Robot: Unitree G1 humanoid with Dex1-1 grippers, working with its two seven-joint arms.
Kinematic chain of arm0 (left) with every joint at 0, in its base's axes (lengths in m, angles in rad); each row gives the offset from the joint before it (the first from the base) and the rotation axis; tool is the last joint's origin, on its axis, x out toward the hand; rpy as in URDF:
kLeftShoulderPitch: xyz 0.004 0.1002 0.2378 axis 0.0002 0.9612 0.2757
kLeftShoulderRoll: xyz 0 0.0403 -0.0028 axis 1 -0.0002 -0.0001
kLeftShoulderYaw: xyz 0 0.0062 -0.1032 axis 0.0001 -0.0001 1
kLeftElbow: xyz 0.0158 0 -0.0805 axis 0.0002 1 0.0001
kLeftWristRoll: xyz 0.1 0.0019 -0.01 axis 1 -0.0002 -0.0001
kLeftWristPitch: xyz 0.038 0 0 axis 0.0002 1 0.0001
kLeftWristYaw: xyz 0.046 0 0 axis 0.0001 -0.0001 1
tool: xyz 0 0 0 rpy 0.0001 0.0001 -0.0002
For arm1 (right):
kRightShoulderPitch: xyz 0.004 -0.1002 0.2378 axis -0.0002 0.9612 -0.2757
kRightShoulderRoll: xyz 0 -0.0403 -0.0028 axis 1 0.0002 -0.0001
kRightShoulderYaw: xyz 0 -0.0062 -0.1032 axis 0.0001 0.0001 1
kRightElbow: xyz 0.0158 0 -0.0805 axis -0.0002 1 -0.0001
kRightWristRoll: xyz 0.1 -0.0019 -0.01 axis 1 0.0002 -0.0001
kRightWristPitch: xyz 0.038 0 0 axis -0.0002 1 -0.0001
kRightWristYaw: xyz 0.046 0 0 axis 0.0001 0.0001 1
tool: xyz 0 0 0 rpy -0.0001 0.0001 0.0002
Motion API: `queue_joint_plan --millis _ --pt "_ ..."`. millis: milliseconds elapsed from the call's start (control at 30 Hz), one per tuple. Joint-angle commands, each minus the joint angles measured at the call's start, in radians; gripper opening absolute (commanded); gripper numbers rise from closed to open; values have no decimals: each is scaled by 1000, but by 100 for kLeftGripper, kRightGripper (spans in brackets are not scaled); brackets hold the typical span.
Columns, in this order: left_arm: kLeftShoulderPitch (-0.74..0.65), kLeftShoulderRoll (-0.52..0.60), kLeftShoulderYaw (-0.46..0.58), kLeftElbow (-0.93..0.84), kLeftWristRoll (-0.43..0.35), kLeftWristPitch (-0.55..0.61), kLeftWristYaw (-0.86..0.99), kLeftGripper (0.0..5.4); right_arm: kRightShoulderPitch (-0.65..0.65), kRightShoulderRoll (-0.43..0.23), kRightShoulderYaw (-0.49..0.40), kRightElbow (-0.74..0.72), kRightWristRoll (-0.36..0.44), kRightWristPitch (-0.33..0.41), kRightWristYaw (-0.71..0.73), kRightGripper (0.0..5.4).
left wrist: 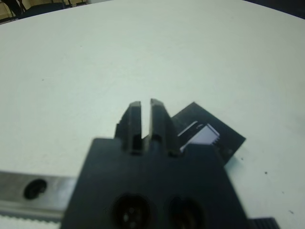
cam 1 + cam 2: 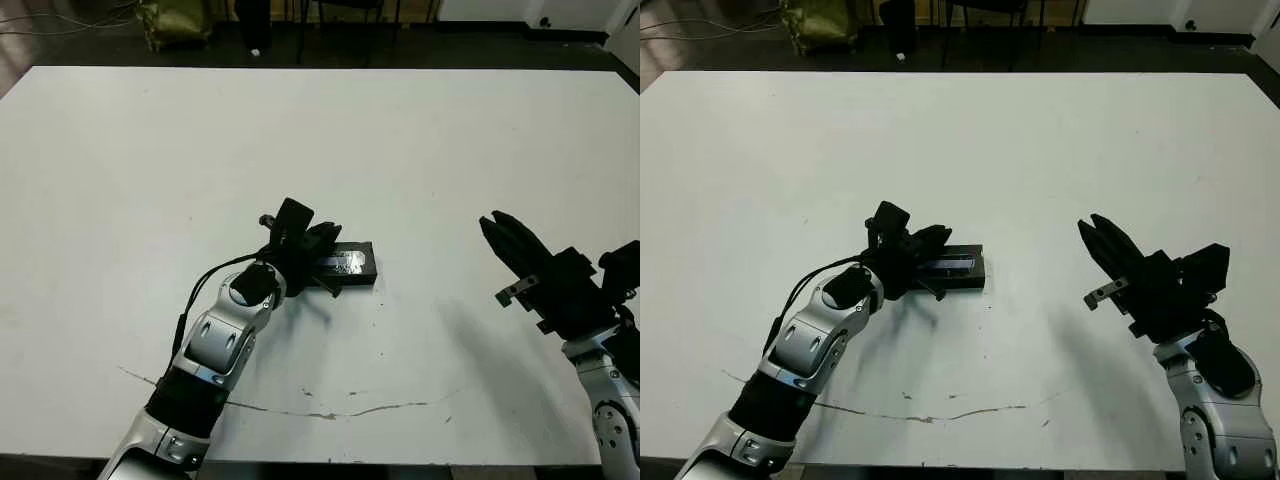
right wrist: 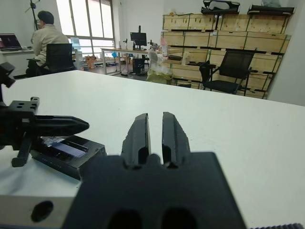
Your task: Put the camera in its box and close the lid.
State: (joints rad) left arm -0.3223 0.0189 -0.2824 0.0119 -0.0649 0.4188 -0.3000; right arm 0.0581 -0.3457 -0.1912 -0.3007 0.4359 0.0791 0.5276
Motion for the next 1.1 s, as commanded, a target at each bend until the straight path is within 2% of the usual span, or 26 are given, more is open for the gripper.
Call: queue_joint_plan --millis 33,167,267,367,500,700,833,967,1100 --pt "136 56 22 -79 -15 21 -23 2 15 1 1 5 -3 5 -3 0" --pt "216 80 81 -216 -40 -154 -40 2 17 -1 0 -3 -5 8 -7 0" --pt "257 98 161 -293 -61 -315 -39 2 14 4 -1 -10 9 21 -12 0" --pt "261 102 257 -330 -97 -396 -13 2 7 8 -1 -11 19 19 -17 0" --pt "236 108 378 -322 -152 -471 18 2 -4 5 -6 -25 9 20 -50 0" --pt "192 137 492 -211 -130 -618 61 2 -33 35 -18 -2 -1 -35 -93 0" --pt "165 138 538 -106 -151 -724 69 2 -56 55 -7 8 -65 -92 -132 0" --pt "170 141 551 -85 -169 -728 77 2 -72 79 9 16 -148 -130 -192 0" --pt "193 131 540 -91 -143 -733 103 2 -74 123 48 18 -391 -201 -360 0"
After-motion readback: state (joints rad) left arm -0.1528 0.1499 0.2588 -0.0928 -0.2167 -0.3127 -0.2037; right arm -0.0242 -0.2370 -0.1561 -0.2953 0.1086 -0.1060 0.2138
